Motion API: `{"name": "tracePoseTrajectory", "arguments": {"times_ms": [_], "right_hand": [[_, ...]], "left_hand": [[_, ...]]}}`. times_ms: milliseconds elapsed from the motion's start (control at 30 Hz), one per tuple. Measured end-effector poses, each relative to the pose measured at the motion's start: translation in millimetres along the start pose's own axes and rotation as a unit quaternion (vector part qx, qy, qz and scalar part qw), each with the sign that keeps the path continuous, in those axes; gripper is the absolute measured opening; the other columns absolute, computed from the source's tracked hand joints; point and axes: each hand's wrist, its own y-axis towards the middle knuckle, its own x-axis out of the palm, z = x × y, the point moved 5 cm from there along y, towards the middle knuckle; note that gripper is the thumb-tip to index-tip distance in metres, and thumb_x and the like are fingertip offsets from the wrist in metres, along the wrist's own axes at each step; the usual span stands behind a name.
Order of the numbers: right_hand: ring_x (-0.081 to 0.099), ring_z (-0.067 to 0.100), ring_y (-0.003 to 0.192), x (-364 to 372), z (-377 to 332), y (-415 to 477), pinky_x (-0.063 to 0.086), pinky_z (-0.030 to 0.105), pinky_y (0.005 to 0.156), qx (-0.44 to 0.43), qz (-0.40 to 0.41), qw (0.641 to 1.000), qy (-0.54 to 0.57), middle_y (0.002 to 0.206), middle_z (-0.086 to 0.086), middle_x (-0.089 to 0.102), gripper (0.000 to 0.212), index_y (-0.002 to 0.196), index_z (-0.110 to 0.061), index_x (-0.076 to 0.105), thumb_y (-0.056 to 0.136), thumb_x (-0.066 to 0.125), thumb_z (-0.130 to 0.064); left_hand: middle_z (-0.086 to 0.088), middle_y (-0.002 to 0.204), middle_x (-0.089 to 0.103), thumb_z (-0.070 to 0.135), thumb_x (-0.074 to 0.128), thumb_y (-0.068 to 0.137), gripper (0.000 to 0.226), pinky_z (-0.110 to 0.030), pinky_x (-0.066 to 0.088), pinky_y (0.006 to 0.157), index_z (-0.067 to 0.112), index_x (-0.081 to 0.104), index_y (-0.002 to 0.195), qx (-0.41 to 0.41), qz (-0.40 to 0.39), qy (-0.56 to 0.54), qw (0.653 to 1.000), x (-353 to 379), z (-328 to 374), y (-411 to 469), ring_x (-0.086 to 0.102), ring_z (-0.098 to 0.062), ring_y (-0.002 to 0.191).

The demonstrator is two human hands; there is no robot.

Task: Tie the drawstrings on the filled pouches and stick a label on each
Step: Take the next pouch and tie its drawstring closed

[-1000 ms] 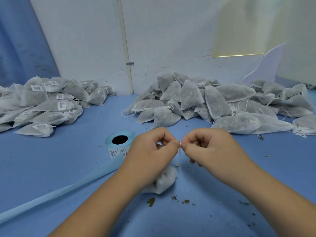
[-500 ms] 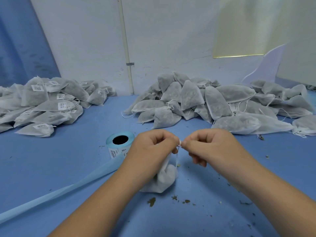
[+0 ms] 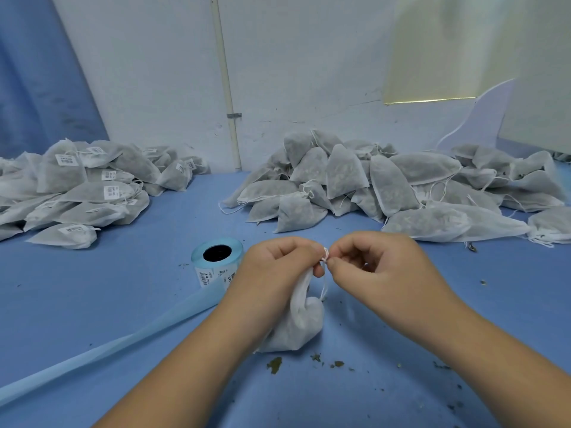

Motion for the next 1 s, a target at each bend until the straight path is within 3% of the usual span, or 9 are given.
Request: {"name": "tracePoseTrajectory", "arguments": {"times_ms": [133, 267, 467, 533, 633, 800, 867, 1000], "right_hand": [[0.043, 0.002, 0.046, -1, 0, 0, 0.034, 0.012, 0.045, -0.001, -0.004, 1.000, -0.031, 0.054, -0.004, 0.058, 0.017, 0.066, -0.030, 0.071, 0.081, 0.066, -0.025], [0.049, 0.000, 0.046, -2, 4, 1, 0.036, 0.011, 0.045, 0.016, -0.002, 0.997, -0.070, 0.052, -0.014, 0.061, 0.022, 0.062, -0.027, 0.071, 0.083, 0.067, -0.020], [0.043, 0.002, 0.041, -10, 7, 5, 0.032, 0.012, 0.041, 0.032, 0.000, 0.994, -0.104, 0.046, -0.013, 0.053, 0.022, 0.056, -0.022, 0.067, 0.077, 0.065, -0.017], [0.045, 0.006, 0.045, -20, 9, 9, 0.036, 0.017, 0.044, 0.049, 0.025, 0.996, -0.067, 0.048, -0.008, 0.054, 0.015, 0.059, -0.017, 0.066, 0.074, 0.064, -0.016], [0.044, 0.010, 0.047, -29, 13, 12, 0.036, 0.020, 0.044, 0.084, 0.044, 0.991, 0.097, 0.051, -0.002, 0.052, 0.014, 0.061, -0.011, 0.068, 0.074, 0.064, -0.012], [0.037, 0.012, 0.046, -10, 17, 10, 0.029, 0.021, 0.041, 0.122, -0.008, 0.947, 0.298, 0.055, 0.005, 0.043, 0.011, 0.055, -0.013, 0.066, 0.066, 0.064, -0.015], [0.034, 0.013, 0.045, -8, 19, 10, 0.027, 0.023, 0.040, 0.134, -0.020, 0.939, 0.315, 0.053, 0.004, 0.039, 0.012, 0.053, -0.013, 0.064, 0.065, 0.063, -0.015], [0.026, 0.016, 0.049, -21, 24, 14, 0.025, 0.023, 0.043, 0.126, 0.002, 0.975, 0.182, 0.054, 0.003, 0.034, 0.008, 0.056, -0.013, 0.065, 0.060, 0.061, -0.018]], "left_hand": [[0.010, 0.062, 0.064, 0.030, 0.068, 0.078, 0.019, -0.015, 0.039, 0.054, 0.024, 0.071, 0.061, 0.034, 0.011, 0.034, 0.999, -2, 1, 2, 0.050, 0.000, 0.049], [0.012, 0.064, 0.070, 0.024, 0.069, 0.086, 0.021, -0.007, 0.040, 0.051, 0.027, 0.075, 0.066, 0.061, 0.026, 0.113, 0.991, -4, 0, 2, 0.054, 0.006, 0.052], [0.013, 0.064, 0.071, 0.031, 0.074, 0.082, 0.014, -0.007, 0.040, 0.052, 0.030, 0.075, 0.067, 0.053, 0.012, 0.136, 0.989, 0, 0, 2, 0.055, 0.006, 0.053], [0.011, 0.064, 0.072, 0.029, 0.075, 0.081, 0.017, -0.007, 0.040, 0.051, 0.030, 0.075, 0.064, 0.041, 0.021, 0.120, 0.992, -2, 0, 3, 0.054, 0.005, 0.052], [0.010, 0.062, 0.071, 0.025, 0.076, 0.082, 0.024, -0.007, 0.038, 0.048, 0.029, 0.074, 0.059, 0.029, 0.026, 0.097, 0.995, -7, 0, 5, 0.052, 0.006, 0.050], [0.010, 0.063, 0.070, 0.026, 0.074, 0.084, 0.021, -0.007, 0.037, 0.048, 0.025, 0.073, 0.063, 0.028, -0.015, 0.103, 0.994, -1, 0, 3, 0.048, 0.005, 0.048], [0.011, 0.063, 0.070, 0.027, 0.073, 0.084, 0.021, -0.007, 0.036, 0.048, 0.026, 0.073, 0.064, 0.031, -0.010, 0.112, 0.993, -3, 1, 4, 0.047, 0.005, 0.048], [0.013, 0.059, 0.067, 0.025, 0.073, 0.085, 0.020, -0.006, 0.033, 0.045, 0.023, 0.070, 0.065, 0.039, 0.020, 0.133, 0.990, -9, 3, 5, 0.046, 0.005, 0.044]]}}
